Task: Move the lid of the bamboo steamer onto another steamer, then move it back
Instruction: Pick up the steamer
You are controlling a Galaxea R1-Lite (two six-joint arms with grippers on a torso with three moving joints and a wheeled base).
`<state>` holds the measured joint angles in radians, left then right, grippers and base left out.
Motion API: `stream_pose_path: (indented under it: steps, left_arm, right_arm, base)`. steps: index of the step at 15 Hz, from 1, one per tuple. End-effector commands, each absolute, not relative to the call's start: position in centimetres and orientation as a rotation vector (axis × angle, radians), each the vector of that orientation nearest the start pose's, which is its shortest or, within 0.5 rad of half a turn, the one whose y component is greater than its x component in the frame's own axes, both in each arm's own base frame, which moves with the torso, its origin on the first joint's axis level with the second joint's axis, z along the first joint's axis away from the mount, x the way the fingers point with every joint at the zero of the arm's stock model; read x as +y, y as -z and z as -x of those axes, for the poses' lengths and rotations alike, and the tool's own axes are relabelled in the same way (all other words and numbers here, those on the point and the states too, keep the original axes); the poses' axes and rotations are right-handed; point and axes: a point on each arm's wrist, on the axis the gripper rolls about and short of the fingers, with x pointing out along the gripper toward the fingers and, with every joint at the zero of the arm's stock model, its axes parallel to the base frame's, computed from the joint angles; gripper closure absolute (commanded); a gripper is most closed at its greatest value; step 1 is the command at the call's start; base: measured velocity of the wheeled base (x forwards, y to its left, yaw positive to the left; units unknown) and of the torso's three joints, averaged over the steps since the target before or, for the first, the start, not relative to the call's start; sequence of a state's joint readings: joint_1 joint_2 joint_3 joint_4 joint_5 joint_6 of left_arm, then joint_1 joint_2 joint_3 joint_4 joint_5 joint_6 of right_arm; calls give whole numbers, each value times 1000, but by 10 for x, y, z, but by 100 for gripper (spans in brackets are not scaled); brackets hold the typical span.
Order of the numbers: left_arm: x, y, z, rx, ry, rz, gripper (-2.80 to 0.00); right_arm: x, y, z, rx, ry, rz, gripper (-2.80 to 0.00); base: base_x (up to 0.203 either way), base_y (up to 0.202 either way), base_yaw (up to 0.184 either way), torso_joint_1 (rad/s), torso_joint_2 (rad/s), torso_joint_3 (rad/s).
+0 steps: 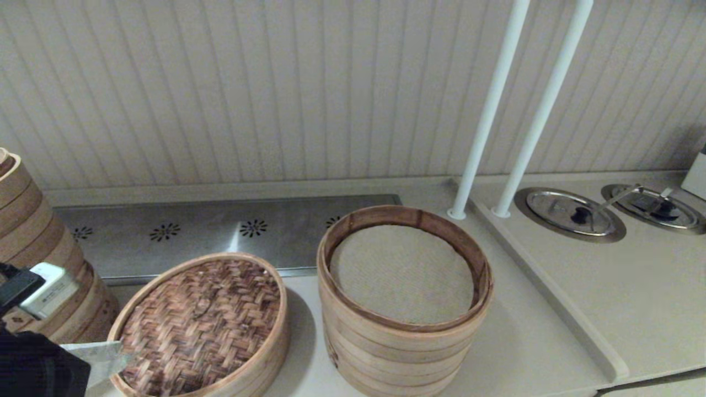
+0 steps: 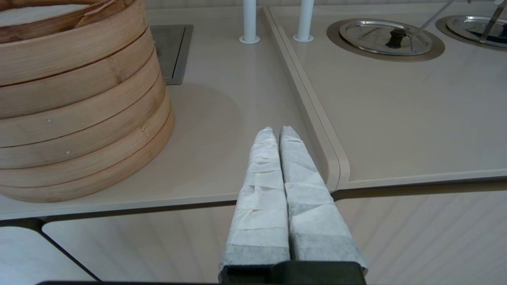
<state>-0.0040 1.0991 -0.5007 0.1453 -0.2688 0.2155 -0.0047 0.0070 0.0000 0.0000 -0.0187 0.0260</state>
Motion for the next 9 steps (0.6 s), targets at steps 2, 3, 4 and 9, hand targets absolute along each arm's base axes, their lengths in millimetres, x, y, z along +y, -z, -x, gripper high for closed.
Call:
stream_pose_path:
  steps: [2, 3, 4, 9]
  left_arm:
    - [-18, -145, -152, 818, 413, -121, -280]
    - [-21, -144, -159, 831, 421, -133, -280]
    - [-23, -146, -166, 829, 412, -143, -280]
    - [-28, -147, -197, 832, 392, -154, -280]
  right_arm:
    - [0, -75, 22, 10, 25, -26, 0]
    - [0, -74, 22, 12, 23, -26, 0]
    - [0, -75, 22, 10, 23, -26, 0]
    - [0, -75, 22, 10, 23, -26, 0]
  base:
    - [0, 0, 0, 0, 0, 0]
    - [0, 0, 0, 0, 0, 0]
    - [0, 0, 0, 0, 0, 0]
    - [0, 0, 0, 0, 0, 0]
